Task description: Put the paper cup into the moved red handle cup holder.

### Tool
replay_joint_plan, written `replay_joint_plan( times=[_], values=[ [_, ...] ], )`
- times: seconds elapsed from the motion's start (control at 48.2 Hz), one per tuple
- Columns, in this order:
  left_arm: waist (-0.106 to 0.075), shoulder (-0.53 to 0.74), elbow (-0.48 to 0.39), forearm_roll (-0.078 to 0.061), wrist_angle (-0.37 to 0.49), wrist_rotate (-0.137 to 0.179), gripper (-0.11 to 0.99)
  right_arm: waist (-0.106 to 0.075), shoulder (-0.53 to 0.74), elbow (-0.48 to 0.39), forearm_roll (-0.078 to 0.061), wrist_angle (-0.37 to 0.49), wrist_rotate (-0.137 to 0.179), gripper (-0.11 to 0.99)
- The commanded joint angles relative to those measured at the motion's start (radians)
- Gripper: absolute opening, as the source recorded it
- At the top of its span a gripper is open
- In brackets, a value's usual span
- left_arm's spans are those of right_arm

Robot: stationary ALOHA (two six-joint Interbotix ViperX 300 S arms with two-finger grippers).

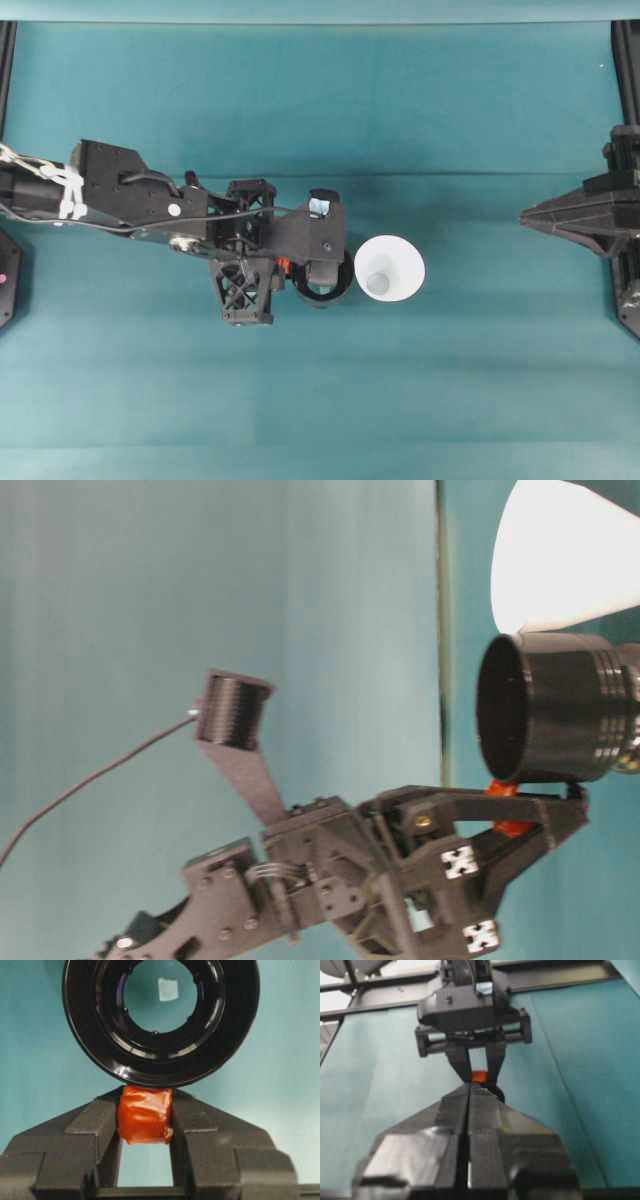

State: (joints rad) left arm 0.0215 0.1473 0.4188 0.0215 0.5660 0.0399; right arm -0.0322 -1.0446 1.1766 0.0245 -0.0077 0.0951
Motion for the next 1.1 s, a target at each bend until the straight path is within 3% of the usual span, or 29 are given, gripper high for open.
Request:
replay_joint_plan(
  times=[0.0,0.415,1.079],
  values=[
    [-0.003,-0.002,0.003,0.005,-0.015,0.0,0.28,-0.002,0.008,-0.015,0.002,-0.005,0.009,-0.11],
    [0.014,0.0,0.064,0.005,-0.084,0.0,0.28,-0.002,0.008,-0.015,0.002,-0.005,0.009,-0.11],
    [0.014,0.003,0.058,0.005,-0.101,0.002,0.28,-0.002,0.008,-0.015,0.002,-0.005,0.009,-0.11]
  ],
)
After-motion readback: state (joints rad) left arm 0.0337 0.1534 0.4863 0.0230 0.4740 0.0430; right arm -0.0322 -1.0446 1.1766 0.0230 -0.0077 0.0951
